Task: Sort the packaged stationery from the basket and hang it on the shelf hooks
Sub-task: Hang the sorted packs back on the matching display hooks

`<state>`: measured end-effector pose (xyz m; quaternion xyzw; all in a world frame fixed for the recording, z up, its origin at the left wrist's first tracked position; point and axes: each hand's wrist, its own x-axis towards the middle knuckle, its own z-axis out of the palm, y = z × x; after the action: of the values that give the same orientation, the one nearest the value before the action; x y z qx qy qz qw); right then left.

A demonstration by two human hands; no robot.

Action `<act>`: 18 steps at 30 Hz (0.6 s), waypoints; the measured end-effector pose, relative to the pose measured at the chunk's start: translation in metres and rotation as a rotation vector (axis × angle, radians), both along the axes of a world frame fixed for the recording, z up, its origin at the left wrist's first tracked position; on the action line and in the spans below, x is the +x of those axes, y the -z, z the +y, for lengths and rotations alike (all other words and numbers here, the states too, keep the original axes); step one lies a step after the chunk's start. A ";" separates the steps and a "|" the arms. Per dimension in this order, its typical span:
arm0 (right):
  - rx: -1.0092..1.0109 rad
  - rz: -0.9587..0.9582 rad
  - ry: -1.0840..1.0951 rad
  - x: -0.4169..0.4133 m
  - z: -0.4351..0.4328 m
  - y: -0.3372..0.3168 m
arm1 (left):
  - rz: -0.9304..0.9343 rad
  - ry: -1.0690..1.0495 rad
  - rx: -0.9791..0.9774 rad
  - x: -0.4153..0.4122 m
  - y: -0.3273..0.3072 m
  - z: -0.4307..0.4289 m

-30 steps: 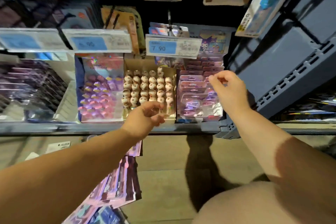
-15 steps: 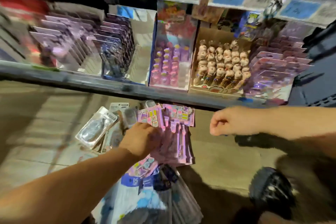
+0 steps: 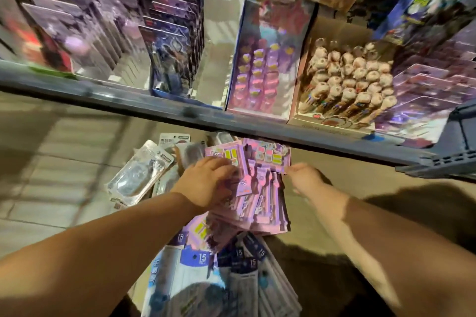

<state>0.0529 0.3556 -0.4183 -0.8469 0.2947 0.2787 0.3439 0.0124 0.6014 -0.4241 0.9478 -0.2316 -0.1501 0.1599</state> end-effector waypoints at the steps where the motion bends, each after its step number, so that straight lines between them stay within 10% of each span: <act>1: -0.013 -0.008 0.008 0.002 0.000 0.004 | 0.043 0.003 -0.027 -0.002 0.005 0.000; 18: -0.064 0.044 0.324 0.030 0.013 0.046 | 0.159 -0.106 -0.168 0.001 0.021 0.004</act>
<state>0.0824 0.3682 -0.4648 -0.7925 0.4438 0.2284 0.3505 0.0135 0.6055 -0.4450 0.9270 -0.1797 -0.1959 0.2644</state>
